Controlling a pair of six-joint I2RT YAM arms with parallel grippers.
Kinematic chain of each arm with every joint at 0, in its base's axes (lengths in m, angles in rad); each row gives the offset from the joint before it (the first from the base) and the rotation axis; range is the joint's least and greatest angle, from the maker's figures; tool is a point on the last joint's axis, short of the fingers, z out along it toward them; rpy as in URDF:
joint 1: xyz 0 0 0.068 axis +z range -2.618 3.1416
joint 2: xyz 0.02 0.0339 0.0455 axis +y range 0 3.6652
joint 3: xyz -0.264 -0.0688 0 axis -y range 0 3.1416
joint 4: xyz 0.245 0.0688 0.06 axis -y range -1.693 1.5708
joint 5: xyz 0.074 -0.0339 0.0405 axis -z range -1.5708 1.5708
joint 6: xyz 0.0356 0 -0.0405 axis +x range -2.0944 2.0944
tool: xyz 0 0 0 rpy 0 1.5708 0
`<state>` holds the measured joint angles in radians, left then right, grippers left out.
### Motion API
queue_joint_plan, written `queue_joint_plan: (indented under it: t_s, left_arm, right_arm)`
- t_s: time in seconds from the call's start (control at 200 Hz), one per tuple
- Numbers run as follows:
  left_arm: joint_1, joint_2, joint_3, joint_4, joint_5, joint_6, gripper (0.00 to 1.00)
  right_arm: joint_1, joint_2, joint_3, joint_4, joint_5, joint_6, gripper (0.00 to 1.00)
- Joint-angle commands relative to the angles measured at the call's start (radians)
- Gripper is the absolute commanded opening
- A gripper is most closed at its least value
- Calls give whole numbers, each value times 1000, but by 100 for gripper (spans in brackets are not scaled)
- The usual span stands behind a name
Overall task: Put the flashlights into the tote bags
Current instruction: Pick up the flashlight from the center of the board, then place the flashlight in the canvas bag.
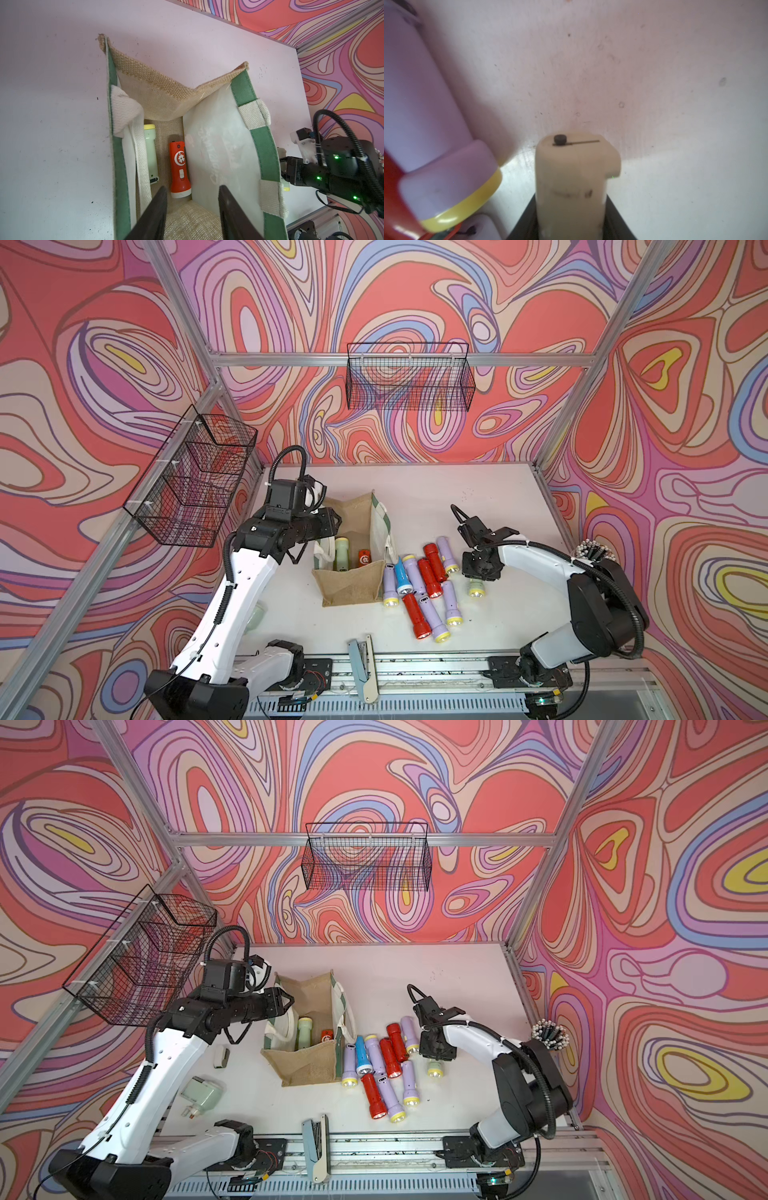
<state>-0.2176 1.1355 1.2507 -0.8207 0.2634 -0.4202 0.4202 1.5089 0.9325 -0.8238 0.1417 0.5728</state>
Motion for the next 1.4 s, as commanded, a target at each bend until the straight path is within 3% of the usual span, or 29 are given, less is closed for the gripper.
queue_joint_plan:
  t_s: [0.0,0.325,0.566,0.701,0.971,1.192,1.397]
  left_arm:
    - [-6,-28,-17,16,-15,-7,44]
    - [-6,-58,-41,21,-27,-8,44]
    - [-6,-91,-52,7,-48,4,44]
    - [-6,-111,-59,-2,-68,14,45]
    - [-5,-136,-70,-12,-68,26,45]
    - [-4,-184,-83,-26,-116,32,46]
    - [1,-235,-86,-41,-153,30,46]
  right_arm:
    - [-6,-80,74,-52,40,-46,19]
    - [-5,-198,311,-66,-164,-162,18]
    - [1,-182,499,-28,-350,-159,19]
    - [64,-163,580,40,-413,-157,19]
    - [298,25,817,90,-365,-216,20]
    - [380,193,900,219,-462,-190,20]
    - [393,357,945,334,-539,-137,21]
